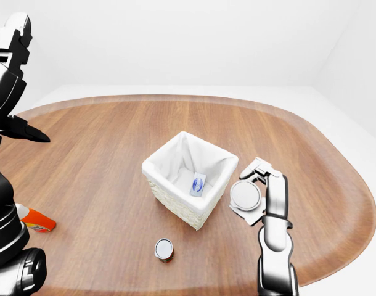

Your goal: Pick up the alphabet soup and the cream cheese box, and put them in the basket.

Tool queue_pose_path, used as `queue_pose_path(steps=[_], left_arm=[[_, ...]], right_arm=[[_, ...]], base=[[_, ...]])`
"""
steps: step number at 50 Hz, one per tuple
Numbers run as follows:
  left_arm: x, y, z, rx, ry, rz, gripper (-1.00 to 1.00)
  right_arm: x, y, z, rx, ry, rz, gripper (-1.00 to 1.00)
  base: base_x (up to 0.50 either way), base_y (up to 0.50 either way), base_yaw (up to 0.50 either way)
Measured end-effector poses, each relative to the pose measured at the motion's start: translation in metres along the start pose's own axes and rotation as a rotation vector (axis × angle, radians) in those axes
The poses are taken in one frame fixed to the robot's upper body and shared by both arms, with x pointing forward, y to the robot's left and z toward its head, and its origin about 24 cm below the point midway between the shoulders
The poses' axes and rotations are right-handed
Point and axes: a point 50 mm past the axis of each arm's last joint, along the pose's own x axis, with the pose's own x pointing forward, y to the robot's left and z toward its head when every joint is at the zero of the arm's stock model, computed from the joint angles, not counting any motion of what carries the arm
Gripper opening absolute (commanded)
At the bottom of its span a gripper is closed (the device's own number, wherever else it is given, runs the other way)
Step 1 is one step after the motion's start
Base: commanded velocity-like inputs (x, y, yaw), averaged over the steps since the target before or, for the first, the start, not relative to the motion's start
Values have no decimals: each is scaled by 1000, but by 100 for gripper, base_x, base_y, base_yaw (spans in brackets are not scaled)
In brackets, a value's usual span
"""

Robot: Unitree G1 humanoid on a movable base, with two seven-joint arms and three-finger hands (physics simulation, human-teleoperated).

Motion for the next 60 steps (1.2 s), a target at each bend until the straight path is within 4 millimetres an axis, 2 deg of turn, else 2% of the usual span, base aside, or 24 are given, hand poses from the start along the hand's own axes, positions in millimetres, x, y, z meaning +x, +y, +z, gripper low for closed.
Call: queue_pose_path(steps=[16,26,40,60], left_arm=[[0,0,0,1,0,0,100],[0,1,0,0,-2,2,100],[0,0,0,-3,-3,2,100],[0,0,1,-6,-5,3,100]], right_arm=[[33,5,38,-22,-101,6,-100],[50,13,72,-16,-240,30,-100],[80,49,88,53,-267,139,-100],[111,106,108,77,-246,298,-100]], base=[[0,0,0],[0,0,0],[0,0,0],[0,0,0]])
